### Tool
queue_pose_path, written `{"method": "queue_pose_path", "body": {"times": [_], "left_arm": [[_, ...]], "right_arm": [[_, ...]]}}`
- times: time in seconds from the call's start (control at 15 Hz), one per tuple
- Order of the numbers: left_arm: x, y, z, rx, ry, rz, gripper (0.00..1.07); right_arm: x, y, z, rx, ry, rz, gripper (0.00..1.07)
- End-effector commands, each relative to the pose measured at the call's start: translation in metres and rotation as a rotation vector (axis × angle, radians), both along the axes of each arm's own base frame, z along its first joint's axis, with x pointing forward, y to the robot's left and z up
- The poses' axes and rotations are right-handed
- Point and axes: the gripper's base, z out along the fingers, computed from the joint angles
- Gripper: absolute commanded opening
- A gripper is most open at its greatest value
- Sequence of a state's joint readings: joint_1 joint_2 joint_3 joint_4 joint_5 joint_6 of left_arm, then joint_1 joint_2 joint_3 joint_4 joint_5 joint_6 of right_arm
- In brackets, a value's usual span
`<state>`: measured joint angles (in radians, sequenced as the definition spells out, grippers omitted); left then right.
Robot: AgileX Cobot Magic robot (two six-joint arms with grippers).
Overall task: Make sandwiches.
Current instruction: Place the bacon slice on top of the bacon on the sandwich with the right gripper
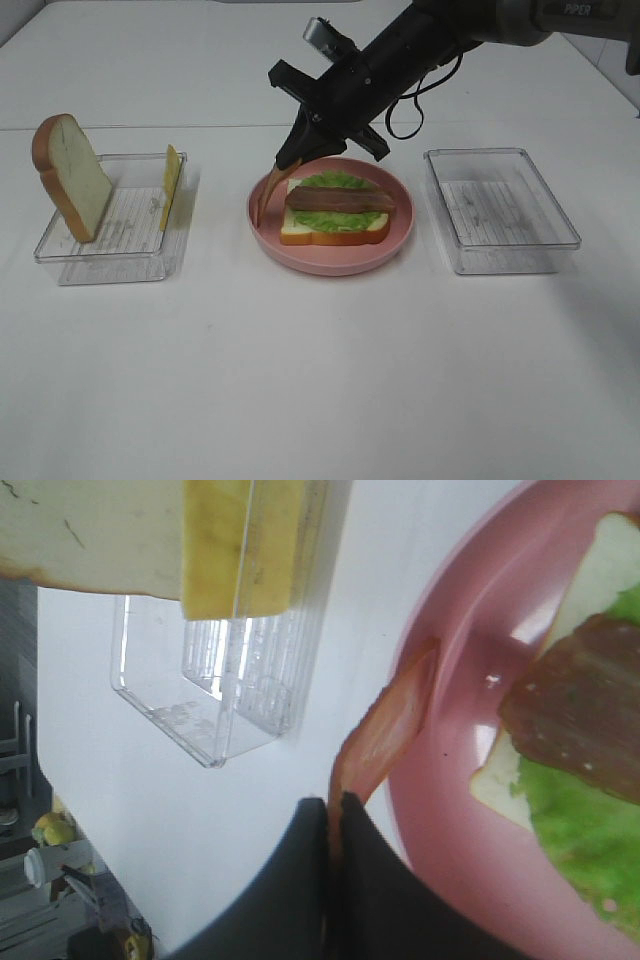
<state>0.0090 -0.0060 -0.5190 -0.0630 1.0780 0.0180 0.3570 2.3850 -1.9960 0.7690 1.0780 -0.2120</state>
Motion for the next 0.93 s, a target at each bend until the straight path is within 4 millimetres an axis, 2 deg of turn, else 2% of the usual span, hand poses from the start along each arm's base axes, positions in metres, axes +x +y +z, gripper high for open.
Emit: {"method": "queue_pose_path", "body": {"times": [0.07, 0.2, 0.33, 0.4, 0.53, 0.67, 0.93], "left_arm": [[-0.002, 0.000, 0.000, -0.003, -0.021, -0.001, 1.00], [-0.002, 0.000, 0.000, -0.003, -0.021, -0.001, 1.00], [-0.002, 0.000, 0.000, -0.003, -0.021, -0.001, 1.00], [-0.002, 0.000, 0.000, -0.003, -0.021, -0.001, 1.00], [-0.002, 0.000, 0.000, -0.003, -0.021, -0.001, 1.00], [-0.002, 0.000, 0.000, -0.003, -0.021, -0.001, 1.00], [-0.002, 0.000, 0.000, -0.003, -0.021, -0.001, 1.00]], "right_arm": [[0.004, -0.016, -0.002, -0.086, -0.006, -0.003, 0.00], [0.008, -0.031, -0.003, -0.144, -0.005, -0.020, 0.00], [0.010, -0.039, -0.004, -0.172, -0.002, -0.026, 0.00], [0.012, -0.049, -0.003, -0.227, -0.023, -0.030, 0.00], [0.014, -0.056, -0.007, -0.312, -0.035, -0.039, 0.00], [0.015, -0.060, -0.010, -0.377, -0.048, -0.051, 0.00], [0.015, -0.059, -0.009, -0.359, -0.048, -0.059, 0.00]]}}
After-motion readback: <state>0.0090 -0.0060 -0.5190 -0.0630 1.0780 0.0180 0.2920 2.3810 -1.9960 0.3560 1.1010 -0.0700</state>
